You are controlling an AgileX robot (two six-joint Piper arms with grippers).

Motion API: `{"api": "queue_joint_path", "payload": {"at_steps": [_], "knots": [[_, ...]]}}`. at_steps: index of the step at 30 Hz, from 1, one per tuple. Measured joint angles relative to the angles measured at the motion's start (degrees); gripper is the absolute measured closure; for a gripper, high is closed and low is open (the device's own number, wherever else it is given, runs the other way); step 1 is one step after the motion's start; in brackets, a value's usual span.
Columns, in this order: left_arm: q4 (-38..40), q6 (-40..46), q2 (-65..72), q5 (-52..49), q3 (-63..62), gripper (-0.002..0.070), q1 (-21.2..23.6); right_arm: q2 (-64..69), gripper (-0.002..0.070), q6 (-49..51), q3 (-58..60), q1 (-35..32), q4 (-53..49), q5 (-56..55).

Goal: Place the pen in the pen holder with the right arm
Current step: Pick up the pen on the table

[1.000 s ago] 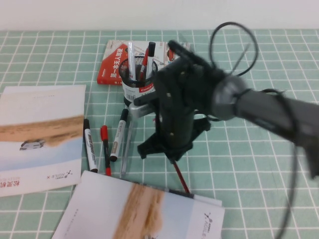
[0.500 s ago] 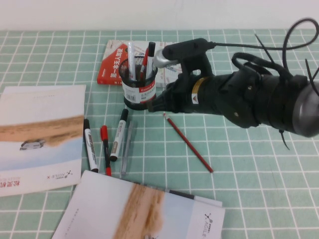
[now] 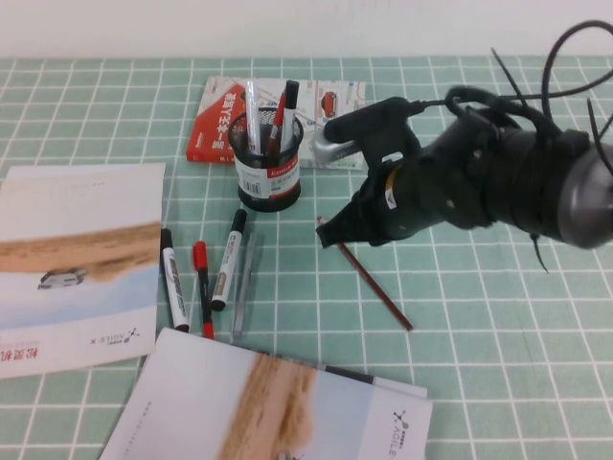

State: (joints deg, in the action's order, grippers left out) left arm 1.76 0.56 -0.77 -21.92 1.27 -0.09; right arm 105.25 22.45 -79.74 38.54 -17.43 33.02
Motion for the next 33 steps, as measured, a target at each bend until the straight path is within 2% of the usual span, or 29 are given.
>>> {"api": "queue_joint_path", "payload": {"at_steps": [9,16,25,33], "knots": [[0.0,0.0,0.0,0.0,0.0,0.0679,0.0,6.32,0.0545,-15.46,-9.3,-0.27,12.21,12.4],[0.0,0.0,0.0,0.0,0.0,0.0679,0.09,13.63,0.0426,-19.35,-17.85,-2.56,14.71,20.33],[0.0,0.0,0.0,0.0,0.0,0.0679,0.0,21.26,0.0402,-25.08,-26.88,-3.76,16.85,29.54],[0.0,0.0,0.0,0.0,0.0,0.0679,0.06,24.32,0.0407,-26.47,-29.92,-3.99,17.43,31.82]]}}
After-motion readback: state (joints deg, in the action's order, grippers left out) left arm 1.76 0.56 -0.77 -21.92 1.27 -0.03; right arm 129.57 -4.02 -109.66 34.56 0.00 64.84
